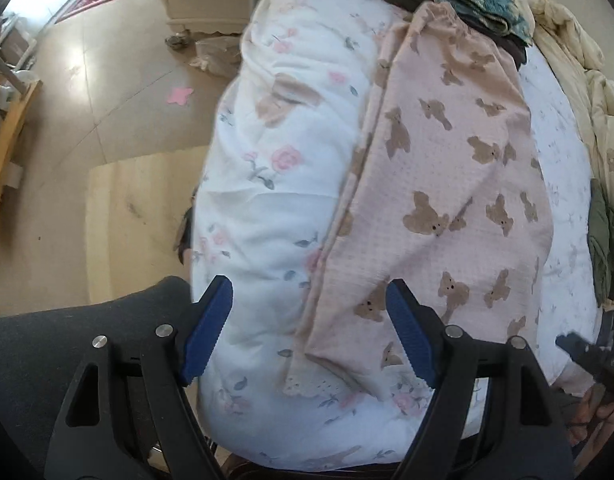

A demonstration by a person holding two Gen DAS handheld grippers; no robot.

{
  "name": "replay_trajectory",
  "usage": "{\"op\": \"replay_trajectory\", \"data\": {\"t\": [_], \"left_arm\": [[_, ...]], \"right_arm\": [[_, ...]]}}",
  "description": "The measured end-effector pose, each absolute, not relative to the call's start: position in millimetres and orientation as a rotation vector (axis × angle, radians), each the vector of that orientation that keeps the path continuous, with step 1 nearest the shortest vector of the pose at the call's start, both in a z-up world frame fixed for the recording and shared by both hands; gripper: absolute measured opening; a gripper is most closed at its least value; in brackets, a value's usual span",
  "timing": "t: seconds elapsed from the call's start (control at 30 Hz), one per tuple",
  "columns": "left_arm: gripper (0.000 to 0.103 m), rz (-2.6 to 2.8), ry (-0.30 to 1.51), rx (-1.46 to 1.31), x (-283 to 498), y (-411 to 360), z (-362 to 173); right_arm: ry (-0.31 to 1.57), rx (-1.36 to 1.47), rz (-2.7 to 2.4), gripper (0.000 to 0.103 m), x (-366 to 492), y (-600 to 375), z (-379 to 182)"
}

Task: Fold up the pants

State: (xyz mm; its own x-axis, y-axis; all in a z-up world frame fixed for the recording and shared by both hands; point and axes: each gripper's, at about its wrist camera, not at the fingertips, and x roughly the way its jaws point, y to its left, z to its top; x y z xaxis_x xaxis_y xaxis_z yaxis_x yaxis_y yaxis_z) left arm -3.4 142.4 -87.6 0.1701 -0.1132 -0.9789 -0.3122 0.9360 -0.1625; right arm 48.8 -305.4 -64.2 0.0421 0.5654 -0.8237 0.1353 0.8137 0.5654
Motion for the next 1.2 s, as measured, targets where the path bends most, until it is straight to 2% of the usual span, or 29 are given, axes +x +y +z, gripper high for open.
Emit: {"op": "replay_trajectory", "data": {"t": [0.07,0.13,0.17,0.33,0.4,0.53,0.7,0.8,0.93,0.97,1.0,1.07,1.1,1.2], "left_arm": [[0.075,0.105,1.456,-0.329,0.6,129.9,-104.5],[0.06,0.081,1.493,-0.322,4.3,124.1,-118.2],[0.047,0.086,1.505,-0.312,4.5,123.1,-124.1],[0.046,0.063,1.553,-0.202,-2.2,115.2,-129.4],[0.05,0.091,1.577,-0.126,-8.0,110.9,-128.9],[0.05,0.115,1.61,0.066,-13.9,101.9,-120.3],[0.049,0.049,1.568,-0.098,-3.6,120.1,-101.9],[0.049,0.006,1.597,-0.215,0.2,121.5,-114.5],[0.047,-0.01,1.596,-0.224,-1.1,112.5,-131.4],[0.038,-0.001,1.597,-0.222,-1.4,112.9,-134.3],[0.025,0.012,1.595,-0.219,-1.7,113.1,-134.6],[0.013,0.015,1.583,-0.234,-4.1,116.2,-131.6],[0.008,0.005,1.579,-0.241,-7.0,114.2,-130.8],[0.007,-0.028,1.56,-0.202,-7.6,103.4,-120.9]], "right_arm": [[1.512,0.618,0.352,0.056,53.5,-307.8,-70.6],[1.517,0.627,0.36,0.056,53.2,-297.3,-77.3],[1.519,0.615,0.365,0.056,53.7,-295.1,-79.0],[1.515,0.604,0.354,0.056,55.0,-299.1,-80.7],[1.518,0.619,0.346,0.056,52.7,-303.7,-81.8],[1.521,0.624,0.335,0.056,50.9,-307.4,-82.7],[1.514,0.632,0.342,0.056,53.8,-305.0,-81.7],[1.496,0.64,0.349,0.056,58.6,-303.4,-79.0],[1.533,0.628,0.334,0.056,65.0,-305.2,-90.2],[1.555,0.621,0.33,0.056,66.0,-304.2,-96.2],[1.57,0.619,0.326,0.056,66.2,-302.8,-100.9],[1.621,0.609,0.334,0.056,64.1,-294.4,-114.7],[1.638,0.605,0.348,0.056,62.9,-290.7,-118.2],[1.663,0.575,0.374,0.055,54.8,-277.9,-124.6]]}}
